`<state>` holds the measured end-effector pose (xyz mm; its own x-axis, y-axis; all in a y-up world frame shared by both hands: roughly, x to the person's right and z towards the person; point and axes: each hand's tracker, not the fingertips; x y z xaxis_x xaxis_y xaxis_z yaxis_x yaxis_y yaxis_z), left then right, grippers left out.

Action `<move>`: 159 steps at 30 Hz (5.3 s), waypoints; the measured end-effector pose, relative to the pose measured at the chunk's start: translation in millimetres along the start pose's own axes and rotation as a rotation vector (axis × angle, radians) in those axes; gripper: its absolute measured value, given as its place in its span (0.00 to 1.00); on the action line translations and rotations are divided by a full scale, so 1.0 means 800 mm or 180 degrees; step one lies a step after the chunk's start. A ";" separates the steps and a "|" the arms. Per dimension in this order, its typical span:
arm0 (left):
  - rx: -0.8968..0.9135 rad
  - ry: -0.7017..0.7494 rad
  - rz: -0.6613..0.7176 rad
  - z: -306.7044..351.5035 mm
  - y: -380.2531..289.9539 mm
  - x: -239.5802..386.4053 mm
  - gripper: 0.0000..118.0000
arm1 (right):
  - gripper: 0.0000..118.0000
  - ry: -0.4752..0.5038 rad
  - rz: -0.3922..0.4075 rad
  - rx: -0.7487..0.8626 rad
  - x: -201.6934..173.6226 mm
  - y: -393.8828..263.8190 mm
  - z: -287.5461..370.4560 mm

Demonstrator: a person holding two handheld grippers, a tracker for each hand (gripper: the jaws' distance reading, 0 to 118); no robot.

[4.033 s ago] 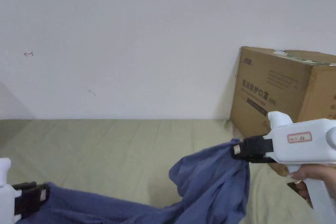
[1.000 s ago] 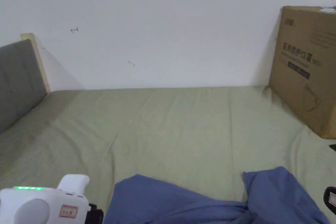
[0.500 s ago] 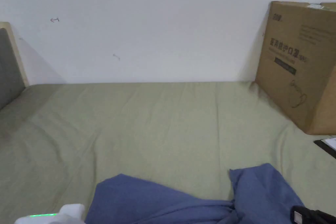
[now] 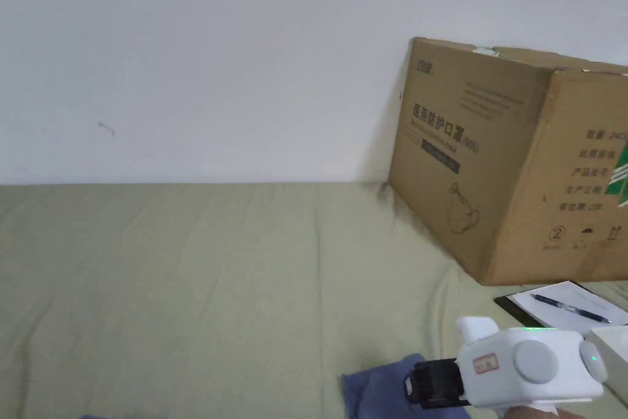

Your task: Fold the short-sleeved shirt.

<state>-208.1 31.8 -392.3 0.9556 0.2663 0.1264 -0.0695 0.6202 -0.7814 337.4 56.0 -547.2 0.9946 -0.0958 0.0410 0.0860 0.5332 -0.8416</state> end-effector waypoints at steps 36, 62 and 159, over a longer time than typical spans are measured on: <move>0.1351 -0.0184 -0.0236 0.250 0.280 -0.003 0.10 | 0.00 0.0385 0.0173 0.1816 0.027 0.109 0.428; 0.1941 0.0160 -0.0234 0.251 0.589 0.131 0.10 | 0.00 -0.0872 0.0297 0.3264 -0.084 0.430 0.592; -0.0909 0.0793 -0.0342 -0.280 0.273 -0.045 0.92 | 0.00 0.0675 0.0148 0.1562 -0.111 -0.128 0.144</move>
<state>-193.5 -7.2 -704.4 0.9958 0.0020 0.0919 0.0837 0.3950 -0.9149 247.3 107.1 -402.7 0.9686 -0.2035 -0.1428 0.1102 0.8664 -0.4871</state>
